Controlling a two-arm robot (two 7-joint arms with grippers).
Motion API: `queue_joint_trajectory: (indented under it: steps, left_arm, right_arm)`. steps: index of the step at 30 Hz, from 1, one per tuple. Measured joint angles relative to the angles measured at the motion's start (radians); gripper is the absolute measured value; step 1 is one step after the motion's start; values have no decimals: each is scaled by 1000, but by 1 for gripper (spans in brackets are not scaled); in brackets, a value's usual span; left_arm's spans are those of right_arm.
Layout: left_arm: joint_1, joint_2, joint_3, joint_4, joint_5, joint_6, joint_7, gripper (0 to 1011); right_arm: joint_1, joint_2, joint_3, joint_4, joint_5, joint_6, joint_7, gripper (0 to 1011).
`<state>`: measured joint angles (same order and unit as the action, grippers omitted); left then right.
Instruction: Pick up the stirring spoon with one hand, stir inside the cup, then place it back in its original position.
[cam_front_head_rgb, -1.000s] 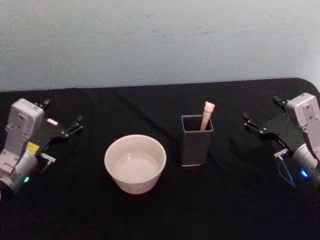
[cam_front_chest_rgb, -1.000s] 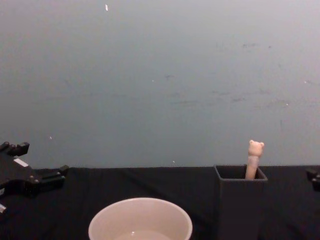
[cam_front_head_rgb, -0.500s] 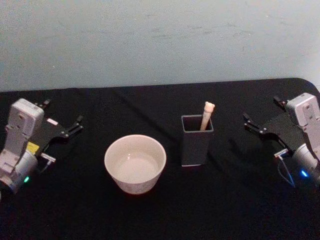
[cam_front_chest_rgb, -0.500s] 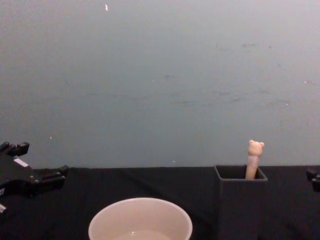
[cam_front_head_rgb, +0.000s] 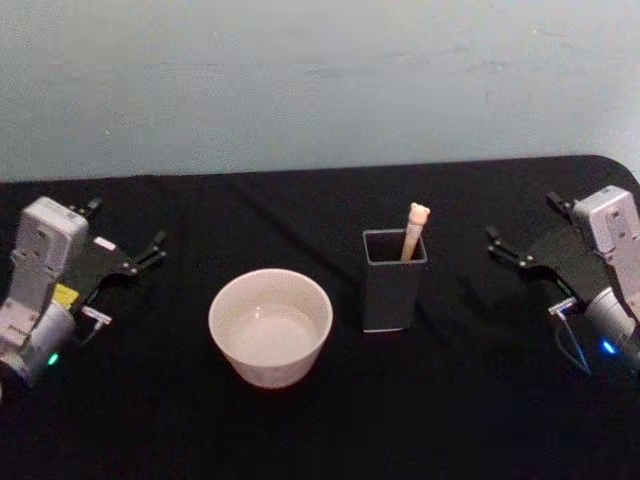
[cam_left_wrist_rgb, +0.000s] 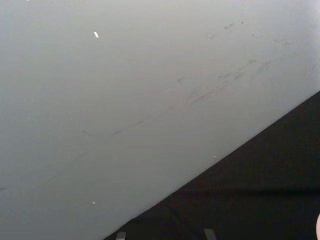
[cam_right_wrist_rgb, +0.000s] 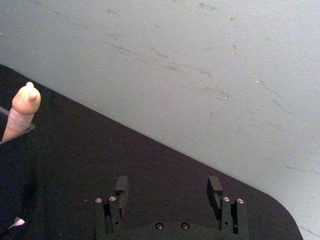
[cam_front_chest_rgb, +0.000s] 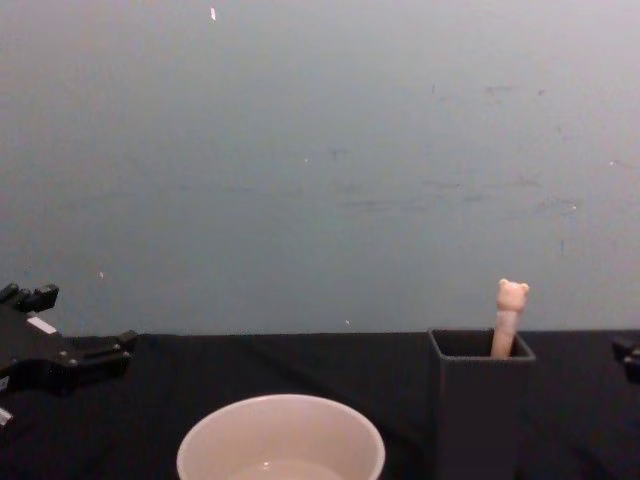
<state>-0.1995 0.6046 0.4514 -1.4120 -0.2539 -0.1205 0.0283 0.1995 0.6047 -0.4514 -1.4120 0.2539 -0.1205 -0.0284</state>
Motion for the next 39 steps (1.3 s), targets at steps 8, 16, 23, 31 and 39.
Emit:
queue_joint_trajectory:
  steps: [8, 16, 23, 31, 39]
  left_arm:
    - [0, 0, 0, 0, 0, 0, 0, 1001]
    - [0, 0, 0, 0, 0, 0, 0, 1001]
    - [0, 0, 0, 0, 0, 0, 0, 1001]
    - [0, 0, 0, 0, 0, 0, 0, 1001]
    - [0, 0, 0, 0, 0, 0, 0, 1001]
  right_arm:
    - [0, 0, 0, 0, 0, 0, 0, 1002]
    - [0, 0, 0, 0, 0, 0, 0, 1002]
    - [0, 0, 0, 0, 0, 0, 0, 1002]
    - [0, 0, 0, 0, 0, 0, 0, 1000]
    - [0, 0, 0, 0, 0, 0, 0, 1002]
